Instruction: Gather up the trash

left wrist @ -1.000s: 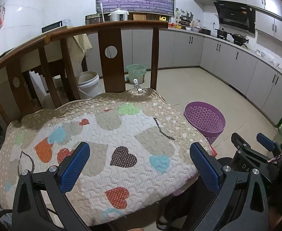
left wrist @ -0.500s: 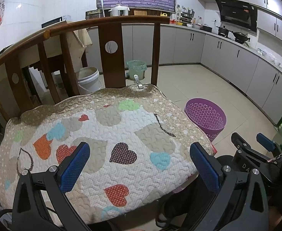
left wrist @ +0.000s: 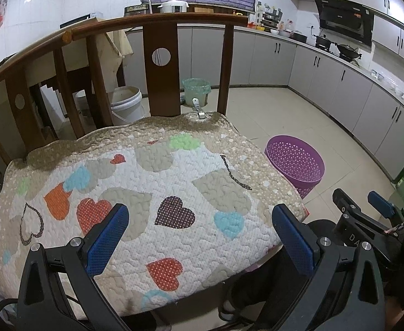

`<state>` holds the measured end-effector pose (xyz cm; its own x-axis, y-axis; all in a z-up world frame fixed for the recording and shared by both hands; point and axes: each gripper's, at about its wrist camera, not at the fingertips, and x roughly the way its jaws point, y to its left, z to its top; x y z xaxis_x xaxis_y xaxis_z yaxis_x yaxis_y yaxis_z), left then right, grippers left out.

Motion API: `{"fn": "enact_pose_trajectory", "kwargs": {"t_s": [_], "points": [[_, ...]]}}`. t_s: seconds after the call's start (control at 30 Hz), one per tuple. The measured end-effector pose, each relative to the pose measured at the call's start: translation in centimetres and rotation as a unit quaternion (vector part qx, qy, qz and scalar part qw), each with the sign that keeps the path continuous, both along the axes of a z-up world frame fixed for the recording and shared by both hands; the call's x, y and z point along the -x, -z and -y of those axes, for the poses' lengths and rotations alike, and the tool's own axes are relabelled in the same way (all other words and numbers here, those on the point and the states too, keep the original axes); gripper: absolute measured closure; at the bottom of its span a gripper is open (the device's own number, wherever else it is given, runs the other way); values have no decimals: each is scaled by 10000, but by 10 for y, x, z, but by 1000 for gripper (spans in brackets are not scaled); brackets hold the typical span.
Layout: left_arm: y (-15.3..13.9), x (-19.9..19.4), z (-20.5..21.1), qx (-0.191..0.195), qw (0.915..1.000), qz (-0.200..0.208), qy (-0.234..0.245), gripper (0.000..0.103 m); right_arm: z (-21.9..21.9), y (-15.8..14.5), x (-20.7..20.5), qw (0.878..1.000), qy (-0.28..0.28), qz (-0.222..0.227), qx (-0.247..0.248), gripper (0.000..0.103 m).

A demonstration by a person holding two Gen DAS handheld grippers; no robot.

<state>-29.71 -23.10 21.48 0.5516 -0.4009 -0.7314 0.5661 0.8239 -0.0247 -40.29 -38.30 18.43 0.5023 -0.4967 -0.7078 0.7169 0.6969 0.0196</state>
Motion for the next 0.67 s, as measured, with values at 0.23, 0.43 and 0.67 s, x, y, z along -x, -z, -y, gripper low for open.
{"fn": "enact_pose_trajectory", "kwargs": {"t_s": [0.23,0.43,0.67], "points": [[2,-1,1,-22,10000,-52,2,0,1,1,0,10000,5,-4,-17,23],[3,-2,0,-19,10000,-74,-7,0,2,3,0,10000,-16,-23,-36,23],[4,-2,-2,-13,9999,-88,-84,0,2,5,0,10000,-18,-30,-47,23]]}}
